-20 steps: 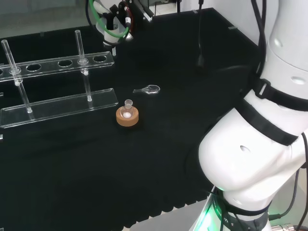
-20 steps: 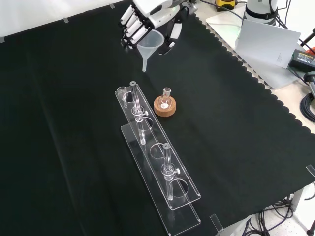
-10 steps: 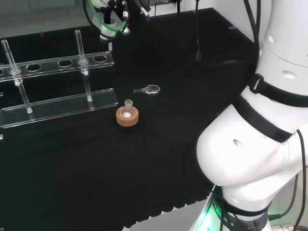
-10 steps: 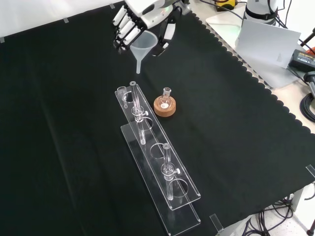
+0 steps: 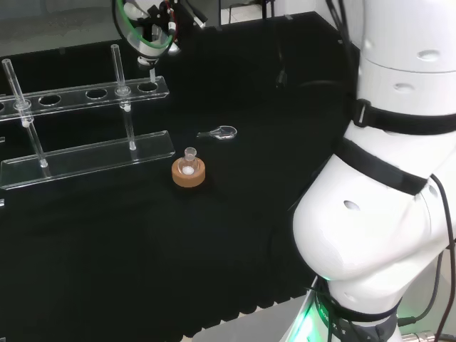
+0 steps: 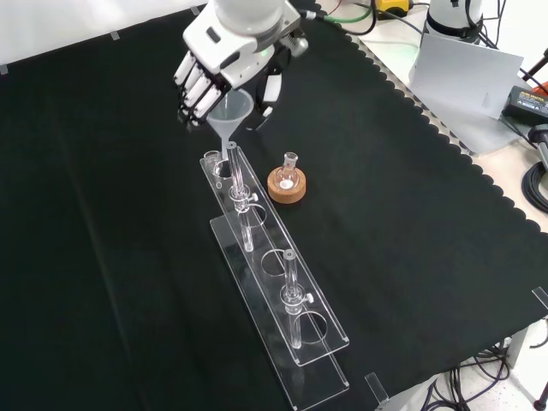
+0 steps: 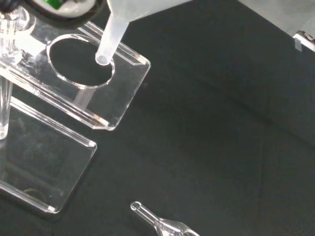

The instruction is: Put the funnel back on the funnel stand.

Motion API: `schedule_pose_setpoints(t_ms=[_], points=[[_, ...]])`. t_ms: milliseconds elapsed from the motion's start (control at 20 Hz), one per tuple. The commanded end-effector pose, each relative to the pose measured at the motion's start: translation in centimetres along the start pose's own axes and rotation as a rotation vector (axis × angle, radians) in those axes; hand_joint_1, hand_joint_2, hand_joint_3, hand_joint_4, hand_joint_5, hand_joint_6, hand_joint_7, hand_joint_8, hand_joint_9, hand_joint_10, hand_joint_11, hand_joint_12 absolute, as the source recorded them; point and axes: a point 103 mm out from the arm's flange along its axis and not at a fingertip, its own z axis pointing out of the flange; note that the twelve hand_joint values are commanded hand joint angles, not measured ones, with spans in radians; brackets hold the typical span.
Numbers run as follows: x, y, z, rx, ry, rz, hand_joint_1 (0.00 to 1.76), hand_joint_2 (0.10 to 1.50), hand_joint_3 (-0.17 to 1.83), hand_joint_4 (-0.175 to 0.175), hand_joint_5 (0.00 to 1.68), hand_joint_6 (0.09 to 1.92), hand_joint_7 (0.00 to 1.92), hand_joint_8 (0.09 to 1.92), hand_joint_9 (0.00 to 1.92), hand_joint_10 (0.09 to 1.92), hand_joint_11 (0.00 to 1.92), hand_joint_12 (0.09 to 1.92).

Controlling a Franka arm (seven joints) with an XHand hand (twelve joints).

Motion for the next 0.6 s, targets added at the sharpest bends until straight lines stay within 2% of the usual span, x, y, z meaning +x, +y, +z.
schedule_pose_setpoints(t_ms=[50,600], points=[[0.4,1.8,0.4,0.001,-0.022,-0.034,0.98,0.80,0.63,0.037,0.80,0.73,0.58,0.62,1.00,0.33,0.73,1.14],[1.5,2.4,2.2,0.059,-0.023,-0.048,0.98,0.80,0.63,0.035,0.80,0.73,0.58,0.62,1.00,0.33,0.73,1.14]])
